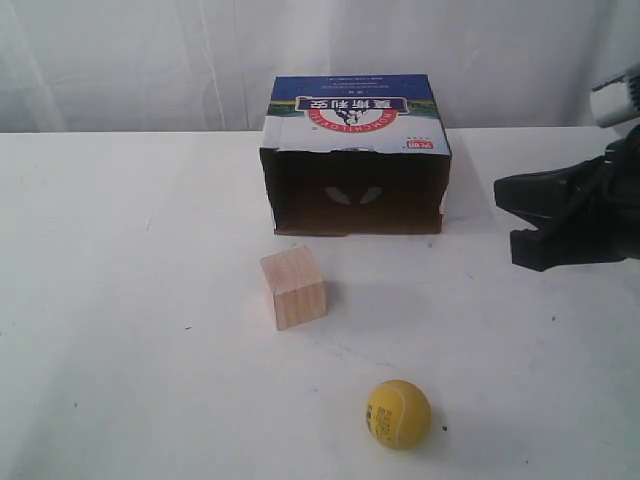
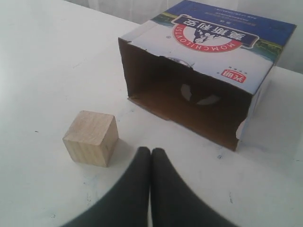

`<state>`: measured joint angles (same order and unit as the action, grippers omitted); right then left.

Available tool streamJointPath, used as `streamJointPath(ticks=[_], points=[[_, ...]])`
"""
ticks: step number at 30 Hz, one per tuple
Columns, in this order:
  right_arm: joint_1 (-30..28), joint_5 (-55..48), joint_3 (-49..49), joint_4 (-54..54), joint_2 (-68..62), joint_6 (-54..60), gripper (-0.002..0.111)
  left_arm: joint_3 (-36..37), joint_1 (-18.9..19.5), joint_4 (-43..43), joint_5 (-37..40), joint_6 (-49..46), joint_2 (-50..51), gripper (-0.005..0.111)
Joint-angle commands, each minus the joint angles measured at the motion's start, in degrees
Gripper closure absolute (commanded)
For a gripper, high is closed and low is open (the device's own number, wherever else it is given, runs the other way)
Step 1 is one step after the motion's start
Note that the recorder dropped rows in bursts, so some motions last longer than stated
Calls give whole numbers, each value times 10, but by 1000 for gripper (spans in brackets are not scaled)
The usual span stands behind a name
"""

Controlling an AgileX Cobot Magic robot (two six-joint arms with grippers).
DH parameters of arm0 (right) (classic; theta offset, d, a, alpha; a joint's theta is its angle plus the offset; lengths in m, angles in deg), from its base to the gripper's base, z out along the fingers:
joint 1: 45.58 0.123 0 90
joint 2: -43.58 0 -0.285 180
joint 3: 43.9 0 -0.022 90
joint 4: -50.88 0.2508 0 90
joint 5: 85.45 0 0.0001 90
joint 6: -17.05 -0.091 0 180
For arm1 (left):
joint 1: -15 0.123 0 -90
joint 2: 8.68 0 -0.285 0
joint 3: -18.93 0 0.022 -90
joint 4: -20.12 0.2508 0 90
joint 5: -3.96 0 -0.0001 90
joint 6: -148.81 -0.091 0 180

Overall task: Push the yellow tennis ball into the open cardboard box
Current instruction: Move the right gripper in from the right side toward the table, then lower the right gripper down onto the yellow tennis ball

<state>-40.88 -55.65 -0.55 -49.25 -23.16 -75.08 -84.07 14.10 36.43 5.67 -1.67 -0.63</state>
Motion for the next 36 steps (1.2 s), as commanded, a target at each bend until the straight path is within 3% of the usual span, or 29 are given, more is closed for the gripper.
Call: streamJointPath(ticks=[1,6,12,17,19,22,24,29,36], points=[[-1,-15,3,2,1,-40,108,2,1,0,-5,3,-2,107],[-1,-70,3,2,1,-120,108,2,1,0,-5,3,-2,107],[-1,-80,9,27,2,-86,108,2,1,0,-5,3,-2,107],[-1,-64,41,364,2,304,108,2,1,0,-5,3,-2,107],[14,-175,46,502,2,447,108,2,1,0,-5,3,-2,107],[63,-411,38,809,1,912,108,2,1,0,-5,3,-2,107],[81,-495,25,936,2,1047,108,2,1,0,-5,3,-2,107],[108,-641,-16,1033,2,1105,108,2,1,0,-5,3,-2,107],[157,-658,-56,1117,-8,1153,108,2,1,0,-5,3,-2,107]])
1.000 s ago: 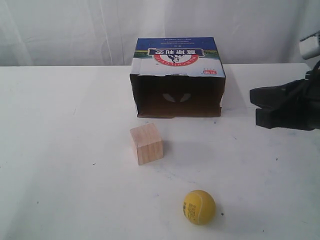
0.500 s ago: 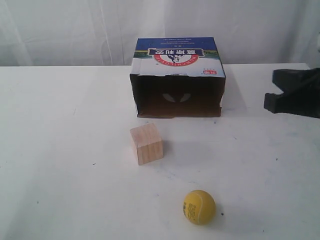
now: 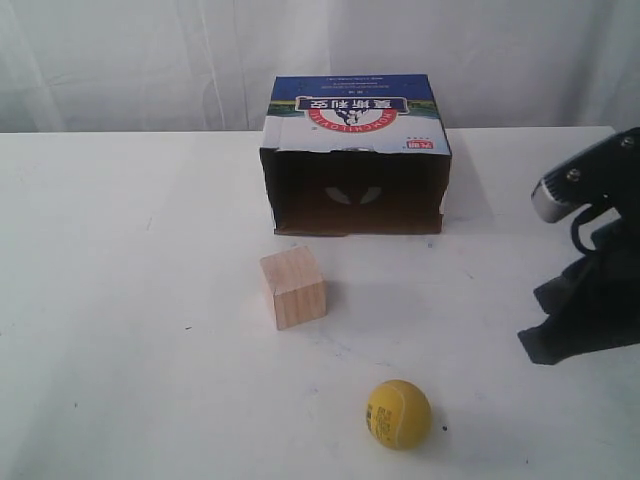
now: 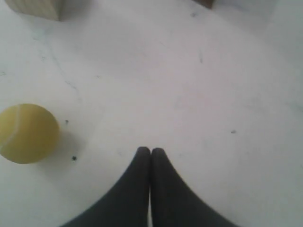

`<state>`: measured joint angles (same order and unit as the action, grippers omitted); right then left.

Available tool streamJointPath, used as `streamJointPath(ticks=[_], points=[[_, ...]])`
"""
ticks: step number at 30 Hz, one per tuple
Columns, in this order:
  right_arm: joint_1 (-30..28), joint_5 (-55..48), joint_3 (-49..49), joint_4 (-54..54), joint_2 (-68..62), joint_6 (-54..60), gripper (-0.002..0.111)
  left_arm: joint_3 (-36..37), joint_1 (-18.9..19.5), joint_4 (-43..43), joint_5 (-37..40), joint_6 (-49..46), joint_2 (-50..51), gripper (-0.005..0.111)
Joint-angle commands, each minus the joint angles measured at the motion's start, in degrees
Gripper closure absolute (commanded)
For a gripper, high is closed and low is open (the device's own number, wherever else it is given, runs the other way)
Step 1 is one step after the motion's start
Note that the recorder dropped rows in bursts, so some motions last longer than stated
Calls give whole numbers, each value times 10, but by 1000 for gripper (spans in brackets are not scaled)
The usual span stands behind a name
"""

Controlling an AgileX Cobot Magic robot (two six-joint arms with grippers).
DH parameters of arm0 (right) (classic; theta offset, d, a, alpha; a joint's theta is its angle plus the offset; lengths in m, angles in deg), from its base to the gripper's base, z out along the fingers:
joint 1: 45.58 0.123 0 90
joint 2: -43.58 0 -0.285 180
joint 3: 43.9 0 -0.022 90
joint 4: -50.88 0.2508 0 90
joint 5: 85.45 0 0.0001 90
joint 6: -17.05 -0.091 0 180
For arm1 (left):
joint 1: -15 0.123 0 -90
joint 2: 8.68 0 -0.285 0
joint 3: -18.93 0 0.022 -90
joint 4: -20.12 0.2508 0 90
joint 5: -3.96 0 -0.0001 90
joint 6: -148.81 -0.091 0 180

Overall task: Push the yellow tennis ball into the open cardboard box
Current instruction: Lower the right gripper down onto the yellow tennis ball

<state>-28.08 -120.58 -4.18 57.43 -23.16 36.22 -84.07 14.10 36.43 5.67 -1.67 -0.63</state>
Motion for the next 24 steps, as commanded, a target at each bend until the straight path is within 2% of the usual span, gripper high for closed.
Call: streamJointPath(ticks=[1,7,13,24], points=[[36,-9,-25,57,-14,40,108,2,1,0,-5,3,-2,107],[94,-23,-44,101,-93,46,108,2,1,0,-5,3,-2,107],[123,-20,-61,120,-160,46,108,2,1,0,-5,3,-2,107],[174,-23,-66,146,-195,48,108,2,1,0,-5,3,-2,107]])
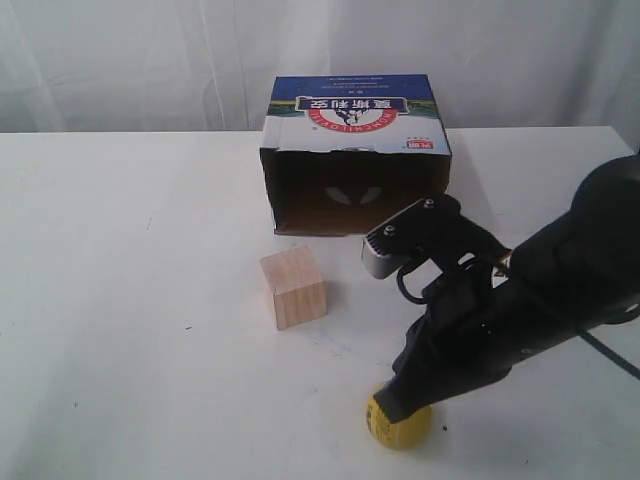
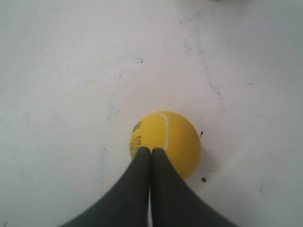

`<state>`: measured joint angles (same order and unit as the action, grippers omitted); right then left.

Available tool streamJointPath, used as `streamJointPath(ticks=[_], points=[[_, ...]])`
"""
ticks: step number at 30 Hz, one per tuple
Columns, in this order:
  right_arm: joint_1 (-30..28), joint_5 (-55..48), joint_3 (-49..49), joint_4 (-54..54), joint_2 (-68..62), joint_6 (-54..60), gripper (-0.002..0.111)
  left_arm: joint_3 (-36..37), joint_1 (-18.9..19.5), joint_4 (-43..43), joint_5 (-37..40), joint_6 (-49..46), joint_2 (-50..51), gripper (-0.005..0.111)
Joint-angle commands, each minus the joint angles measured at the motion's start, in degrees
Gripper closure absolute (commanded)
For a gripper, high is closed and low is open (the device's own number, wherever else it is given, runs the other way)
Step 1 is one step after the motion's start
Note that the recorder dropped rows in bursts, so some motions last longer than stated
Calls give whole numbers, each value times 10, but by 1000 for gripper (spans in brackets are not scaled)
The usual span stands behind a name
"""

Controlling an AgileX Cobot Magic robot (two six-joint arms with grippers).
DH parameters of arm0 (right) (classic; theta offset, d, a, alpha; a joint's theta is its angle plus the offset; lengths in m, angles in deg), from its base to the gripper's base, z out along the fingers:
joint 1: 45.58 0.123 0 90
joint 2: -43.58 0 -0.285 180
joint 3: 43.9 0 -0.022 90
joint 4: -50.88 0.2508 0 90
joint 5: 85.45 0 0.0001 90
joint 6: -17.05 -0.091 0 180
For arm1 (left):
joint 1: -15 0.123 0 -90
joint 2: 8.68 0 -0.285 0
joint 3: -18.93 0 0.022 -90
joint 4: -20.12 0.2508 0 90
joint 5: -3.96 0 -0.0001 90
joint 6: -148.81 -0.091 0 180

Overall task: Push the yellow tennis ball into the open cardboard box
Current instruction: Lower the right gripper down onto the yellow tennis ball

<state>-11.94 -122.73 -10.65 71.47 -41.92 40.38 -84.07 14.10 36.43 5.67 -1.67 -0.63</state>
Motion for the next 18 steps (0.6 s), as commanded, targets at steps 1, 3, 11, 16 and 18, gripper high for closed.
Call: streamJointPath(ticks=[1,3,11,16,18], points=[[18,-3,-2,8,-12,7,108,2,1,0,-5,3,-2,107],[24,-2,0,14,-19,7,108,2,1,0,-5,3,-2,107],[29,0,0,19,-55,7,108,2,1,0,-4,1,-2,107],[29,3,0,6,-84,7,108,2,1,0,-4,1,-2,107],[29,9,0,1,-93,7,108,2,1,0,-4,1,-2,107]])
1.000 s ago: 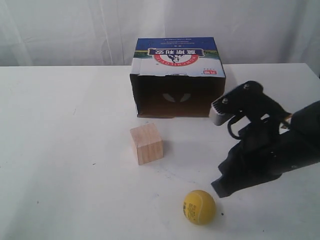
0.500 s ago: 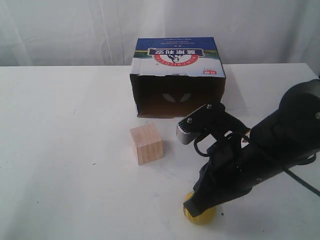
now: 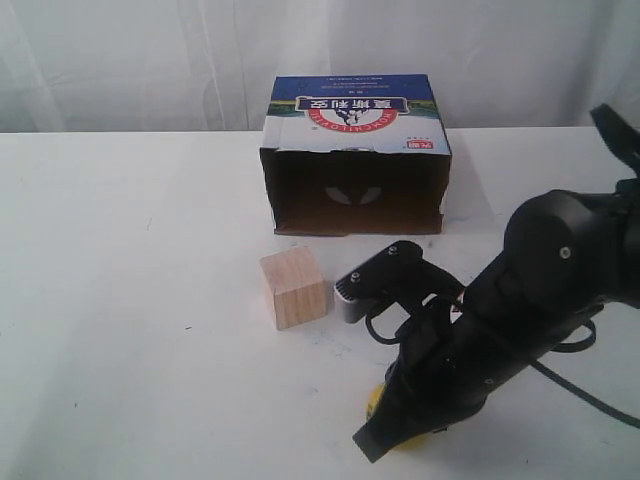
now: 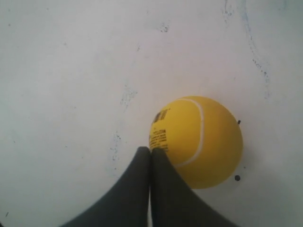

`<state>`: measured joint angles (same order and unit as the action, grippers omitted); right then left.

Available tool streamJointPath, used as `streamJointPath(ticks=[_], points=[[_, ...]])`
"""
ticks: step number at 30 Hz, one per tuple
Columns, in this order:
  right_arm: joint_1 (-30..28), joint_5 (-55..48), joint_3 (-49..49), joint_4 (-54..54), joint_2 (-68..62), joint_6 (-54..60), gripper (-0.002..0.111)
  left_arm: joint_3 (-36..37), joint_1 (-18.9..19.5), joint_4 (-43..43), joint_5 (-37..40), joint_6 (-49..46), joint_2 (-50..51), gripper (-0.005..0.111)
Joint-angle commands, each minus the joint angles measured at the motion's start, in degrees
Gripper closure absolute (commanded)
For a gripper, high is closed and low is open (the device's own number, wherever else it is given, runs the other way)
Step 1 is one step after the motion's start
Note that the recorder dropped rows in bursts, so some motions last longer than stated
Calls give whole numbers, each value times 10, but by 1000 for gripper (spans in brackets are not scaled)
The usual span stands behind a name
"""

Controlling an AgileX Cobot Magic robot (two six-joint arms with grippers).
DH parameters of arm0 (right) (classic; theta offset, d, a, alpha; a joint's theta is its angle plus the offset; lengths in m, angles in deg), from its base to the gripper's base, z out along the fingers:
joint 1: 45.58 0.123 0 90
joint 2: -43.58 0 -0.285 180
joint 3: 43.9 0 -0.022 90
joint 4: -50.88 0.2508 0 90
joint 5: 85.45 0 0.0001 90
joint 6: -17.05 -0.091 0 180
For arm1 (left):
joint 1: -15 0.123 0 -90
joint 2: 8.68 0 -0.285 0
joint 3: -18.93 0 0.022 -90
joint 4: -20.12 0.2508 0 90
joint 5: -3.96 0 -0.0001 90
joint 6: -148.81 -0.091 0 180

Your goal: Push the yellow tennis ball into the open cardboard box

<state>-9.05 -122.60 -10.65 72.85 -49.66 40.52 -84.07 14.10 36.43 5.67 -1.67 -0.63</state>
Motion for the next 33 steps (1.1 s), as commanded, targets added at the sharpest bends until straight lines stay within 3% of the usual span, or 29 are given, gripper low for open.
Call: streamJointPath(ticks=[1,11,18,23,33], points=[[0,11,0,-14,-20,5,108,2,1,0,-4,1,-2,107],[-27,82,-38,-123,-31,-29,108,2,1,0,-4,1,-2,107],[-56,27,-133,-201,-25,-93,108,2,1,0,-4,1,-2,107],[-56,-20,-136,-205,-26,-94,108,2,1,0,-4,1,-2,107],[-114,93,-133,-247,-111,-97,108,2,1,0,-4,1,-2,107]])
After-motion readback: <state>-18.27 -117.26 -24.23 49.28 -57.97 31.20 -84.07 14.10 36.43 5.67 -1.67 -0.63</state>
